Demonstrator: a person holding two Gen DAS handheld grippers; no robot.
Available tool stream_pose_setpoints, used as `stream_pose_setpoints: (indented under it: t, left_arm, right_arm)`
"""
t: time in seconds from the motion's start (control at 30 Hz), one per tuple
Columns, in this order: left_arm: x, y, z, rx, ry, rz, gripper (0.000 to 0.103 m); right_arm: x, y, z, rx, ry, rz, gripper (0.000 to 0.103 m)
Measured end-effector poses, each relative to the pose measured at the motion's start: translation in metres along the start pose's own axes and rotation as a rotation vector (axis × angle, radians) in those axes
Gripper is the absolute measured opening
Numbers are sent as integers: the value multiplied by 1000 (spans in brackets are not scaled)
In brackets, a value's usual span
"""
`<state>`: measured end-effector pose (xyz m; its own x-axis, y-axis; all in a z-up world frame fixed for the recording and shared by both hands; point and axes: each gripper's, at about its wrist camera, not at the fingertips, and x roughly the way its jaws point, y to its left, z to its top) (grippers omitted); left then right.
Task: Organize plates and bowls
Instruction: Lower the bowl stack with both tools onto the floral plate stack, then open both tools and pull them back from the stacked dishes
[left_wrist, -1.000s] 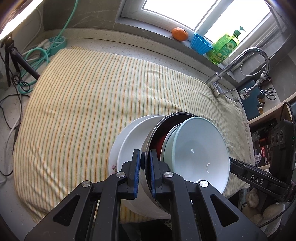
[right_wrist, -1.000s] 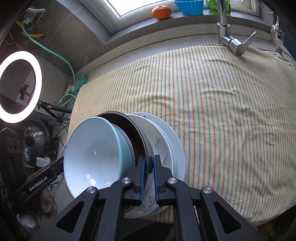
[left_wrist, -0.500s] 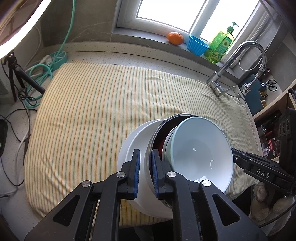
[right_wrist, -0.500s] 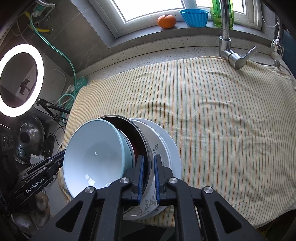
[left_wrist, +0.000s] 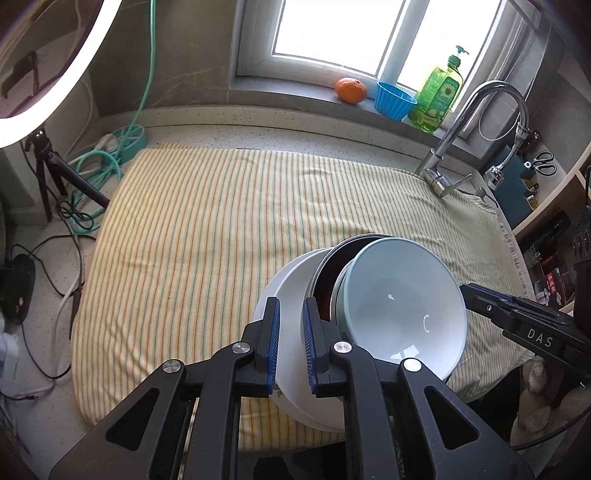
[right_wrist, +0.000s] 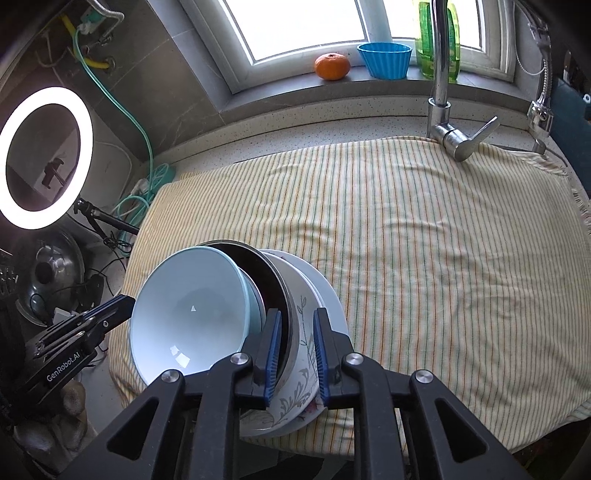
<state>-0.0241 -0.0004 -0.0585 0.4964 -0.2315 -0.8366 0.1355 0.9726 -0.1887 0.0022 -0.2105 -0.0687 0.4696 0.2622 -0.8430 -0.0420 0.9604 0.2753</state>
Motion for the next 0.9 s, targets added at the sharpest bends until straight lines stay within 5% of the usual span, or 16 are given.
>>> stream_pose_setpoints:
  t: [0.47,0.63,0.77,0.9]
  left_arm:
    - [-22,-3,-7,19,-46,11,12]
    - [-37,-6,-8,35,-80,12,19]
    - [-46,-10,-12,46,-91,-4,40]
    - [-50,-15,-17,73,-91,-2,47]
  right_arm:
    - [-22,2,-9,8,-68,-21,17]
    - [-33,5,-15,-10,-96,-40,19]
    - [-41,8,-21,-29,-130,-66,29]
    - [-52,9,-26,-33,-177,-67,55]
